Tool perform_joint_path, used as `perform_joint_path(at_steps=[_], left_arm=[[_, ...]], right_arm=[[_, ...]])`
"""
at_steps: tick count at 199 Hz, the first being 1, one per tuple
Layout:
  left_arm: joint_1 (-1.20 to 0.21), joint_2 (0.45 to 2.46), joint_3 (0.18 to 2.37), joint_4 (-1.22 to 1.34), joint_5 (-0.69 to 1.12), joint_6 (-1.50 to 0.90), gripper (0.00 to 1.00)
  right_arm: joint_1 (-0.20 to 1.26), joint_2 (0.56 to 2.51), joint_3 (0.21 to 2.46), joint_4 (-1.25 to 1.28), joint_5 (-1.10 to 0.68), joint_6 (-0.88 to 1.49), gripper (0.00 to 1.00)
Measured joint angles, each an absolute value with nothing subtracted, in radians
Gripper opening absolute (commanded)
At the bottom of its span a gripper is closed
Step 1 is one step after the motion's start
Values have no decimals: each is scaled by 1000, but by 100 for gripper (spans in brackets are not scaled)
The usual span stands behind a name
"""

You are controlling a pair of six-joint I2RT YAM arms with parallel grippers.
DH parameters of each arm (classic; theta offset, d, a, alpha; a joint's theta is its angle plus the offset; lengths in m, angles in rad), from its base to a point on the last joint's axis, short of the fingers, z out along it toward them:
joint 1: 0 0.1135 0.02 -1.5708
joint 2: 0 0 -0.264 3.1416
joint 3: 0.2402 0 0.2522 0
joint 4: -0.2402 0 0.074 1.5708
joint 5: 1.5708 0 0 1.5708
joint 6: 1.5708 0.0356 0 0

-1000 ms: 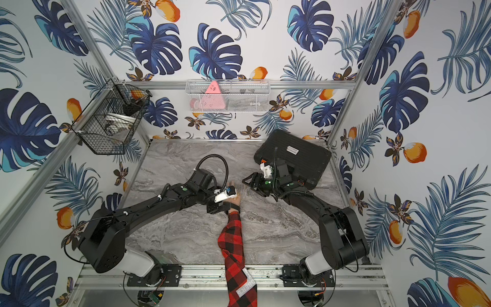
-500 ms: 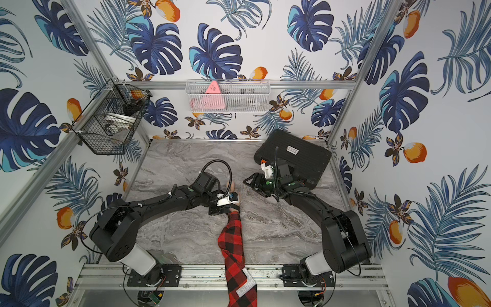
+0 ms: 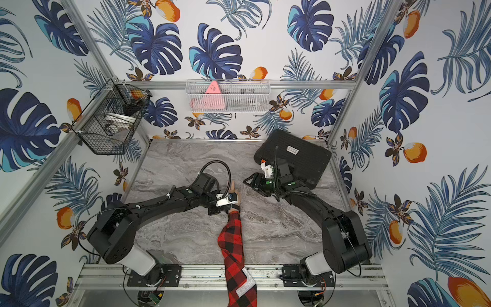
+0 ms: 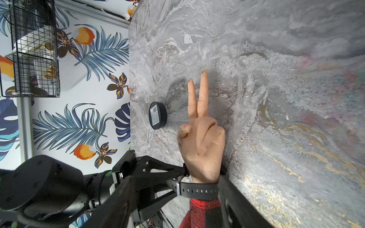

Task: Take off the watch
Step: Untie the watch from the hand.

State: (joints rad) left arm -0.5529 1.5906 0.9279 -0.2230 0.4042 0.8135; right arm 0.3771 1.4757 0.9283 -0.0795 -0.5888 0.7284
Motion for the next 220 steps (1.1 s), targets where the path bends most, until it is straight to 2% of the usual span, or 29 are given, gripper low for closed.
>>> perform_joint_path(at_steps=[66,147,220], left_arm=[[-553,1591,930,-226,419,813,22],[-553,1608,941,-230,449,801,17],[-543,1626,947,-232,482,774,15]], right_arm=[[385,1439,844,-27,-492,546,68],[607,1407,604,288,-352,94,64],[647,1480,469,561,-333,-56,61]])
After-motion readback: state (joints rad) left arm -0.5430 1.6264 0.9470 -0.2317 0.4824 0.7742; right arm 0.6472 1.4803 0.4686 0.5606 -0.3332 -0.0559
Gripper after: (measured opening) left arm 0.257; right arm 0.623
